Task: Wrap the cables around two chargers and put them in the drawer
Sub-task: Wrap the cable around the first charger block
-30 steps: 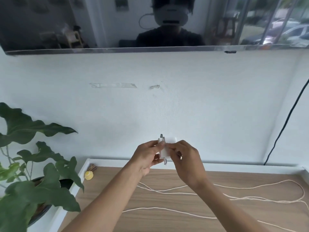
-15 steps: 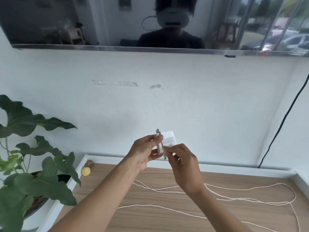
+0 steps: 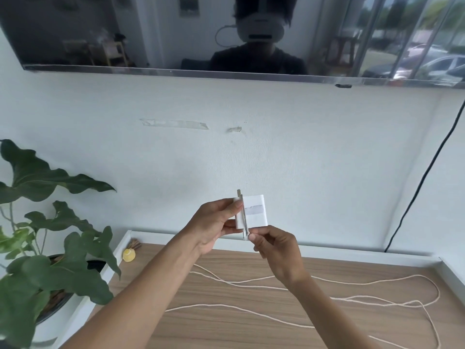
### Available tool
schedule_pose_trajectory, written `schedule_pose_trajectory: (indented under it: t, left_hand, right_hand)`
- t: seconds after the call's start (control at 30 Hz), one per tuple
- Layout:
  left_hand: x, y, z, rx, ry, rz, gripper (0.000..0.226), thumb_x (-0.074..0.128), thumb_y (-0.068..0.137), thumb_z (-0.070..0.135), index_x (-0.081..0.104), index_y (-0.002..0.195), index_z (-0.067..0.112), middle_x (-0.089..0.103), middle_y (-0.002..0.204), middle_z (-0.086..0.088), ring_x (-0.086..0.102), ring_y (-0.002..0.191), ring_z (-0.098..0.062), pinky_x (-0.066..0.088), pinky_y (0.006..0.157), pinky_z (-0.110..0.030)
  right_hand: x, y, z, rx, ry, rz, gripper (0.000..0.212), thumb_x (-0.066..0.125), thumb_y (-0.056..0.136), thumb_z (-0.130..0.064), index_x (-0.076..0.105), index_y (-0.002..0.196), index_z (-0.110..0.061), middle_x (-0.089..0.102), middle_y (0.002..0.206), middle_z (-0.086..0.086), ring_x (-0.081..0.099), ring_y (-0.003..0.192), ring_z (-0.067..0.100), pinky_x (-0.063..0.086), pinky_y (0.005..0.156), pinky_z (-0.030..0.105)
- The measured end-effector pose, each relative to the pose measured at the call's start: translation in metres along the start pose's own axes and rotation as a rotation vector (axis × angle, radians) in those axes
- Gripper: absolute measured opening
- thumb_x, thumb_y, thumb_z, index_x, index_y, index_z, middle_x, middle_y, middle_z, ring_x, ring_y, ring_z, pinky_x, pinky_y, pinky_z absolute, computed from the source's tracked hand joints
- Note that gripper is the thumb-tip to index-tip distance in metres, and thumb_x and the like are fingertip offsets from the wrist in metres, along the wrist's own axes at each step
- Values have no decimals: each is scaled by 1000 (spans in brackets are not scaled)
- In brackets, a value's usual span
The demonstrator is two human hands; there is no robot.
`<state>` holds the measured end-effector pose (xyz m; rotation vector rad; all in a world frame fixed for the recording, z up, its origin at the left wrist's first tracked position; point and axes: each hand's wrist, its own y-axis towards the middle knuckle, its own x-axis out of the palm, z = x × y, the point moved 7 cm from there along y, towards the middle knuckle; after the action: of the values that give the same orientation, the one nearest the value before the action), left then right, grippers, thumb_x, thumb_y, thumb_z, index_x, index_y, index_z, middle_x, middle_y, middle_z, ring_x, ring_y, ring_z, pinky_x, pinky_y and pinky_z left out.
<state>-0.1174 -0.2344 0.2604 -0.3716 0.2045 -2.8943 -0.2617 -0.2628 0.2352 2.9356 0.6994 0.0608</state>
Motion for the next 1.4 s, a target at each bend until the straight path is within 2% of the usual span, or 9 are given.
schedule_pose_trajectory:
  t: [0.17, 0.27, 0.37, 0.53, 0.73, 0.9, 1.07, 1.17, 1.4]
  left_hand:
    - [0, -8, 8, 20, 5, -74, 35, 60, 87, 29, 69, 108, 2, 70, 99, -13, 67, 85, -27, 58, 73, -30]
    - [6, -14, 14, 72, 142, -138, 39, 62, 85, 27, 67, 113, 1, 70, 98, -12, 65, 88, -25, 58, 78, -31]
    - [5, -17, 18, 104, 297, -151, 29, 60, 92, 23, 69, 111, 3, 66, 91, -10, 60, 80, -22, 57, 82, -34]
    - [-2, -23, 9, 115, 476, -194, 30, 63, 89, 34, 73, 108, 13, 69, 105, -25, 66, 87, -30, 57, 86, -38]
    - [-1, -27, -3, 89, 632, -262, 23, 61, 94, 29, 72, 111, 17, 75, 103, -9, 71, 94, -29, 57, 83, -35]
    - [-7, -21, 7, 159, 885, -112, 19, 60, 93, 33, 71, 107, 24, 72, 91, 0, 58, 59, -1, 44, 63, -20]
    - [-14, -18, 19, 240, 995, 58, 17, 59, 93, 34, 67, 103, 22, 63, 84, 12, 54, 65, 2, 37, 60, -17]
    - [-27, -13, 19, 218, 783, 196, 19, 61, 92, 30, 69, 101, 14, 65, 86, 5, 60, 65, -8, 52, 66, -25]
    - [-35, -5, 27, 166, 402, 321, 22, 61, 94, 26, 71, 94, 6, 70, 91, -12, 71, 78, -29, 62, 68, -38]
  right_hand:
    - [-9, 16, 6, 40, -294, -32, 28, 72, 84, -26, 63, 70, -3, 46, 48, -10, 39, 45, 6, 38, 51, 23]
    - [-4, 19, -1, 23, -352, -126, 23, 63, 86, -15, 65, 65, -4, 35, 42, -11, 26, 43, 5, 28, 54, 28]
    - [4, 25, -11, 62, -364, -296, 29, 63, 83, -10, 65, 58, -25, 39, 38, -13, 28, 41, 3, 28, 48, 18]
    - [6, 41, -19, 181, -502, -573, 40, 59, 85, -4, 60, 49, -22, 33, 49, -12, 26, 49, 8, 25, 50, 22]
    - [9, 42, -38, 322, -706, -803, 34, 57, 89, -18, 49, 56, -16, 35, 55, -7, 31, 53, 11, 33, 54, 21]
    - [17, 54, -54, 268, -907, -675, 34, 57, 88, -21, 53, 54, -19, 40, 58, -3, 35, 58, 17, 31, 52, 24]
    - [26, 58, -74, 129, -953, -432, 23, 54, 91, -20, 73, 82, -11, 49, 55, 1, 37, 48, 13, 31, 47, 23]
    - [34, 52, -84, -39, -954, -312, 25, 50, 92, -21, 71, 84, -10, 68, 75, 8, 51, 59, 15, 42, 57, 25]
    - [46, 23, -89, -449, -871, -18, 22, 48, 96, -23, 68, 90, -16, 60, 74, 0, 52, 62, 19, 47, 59, 38]
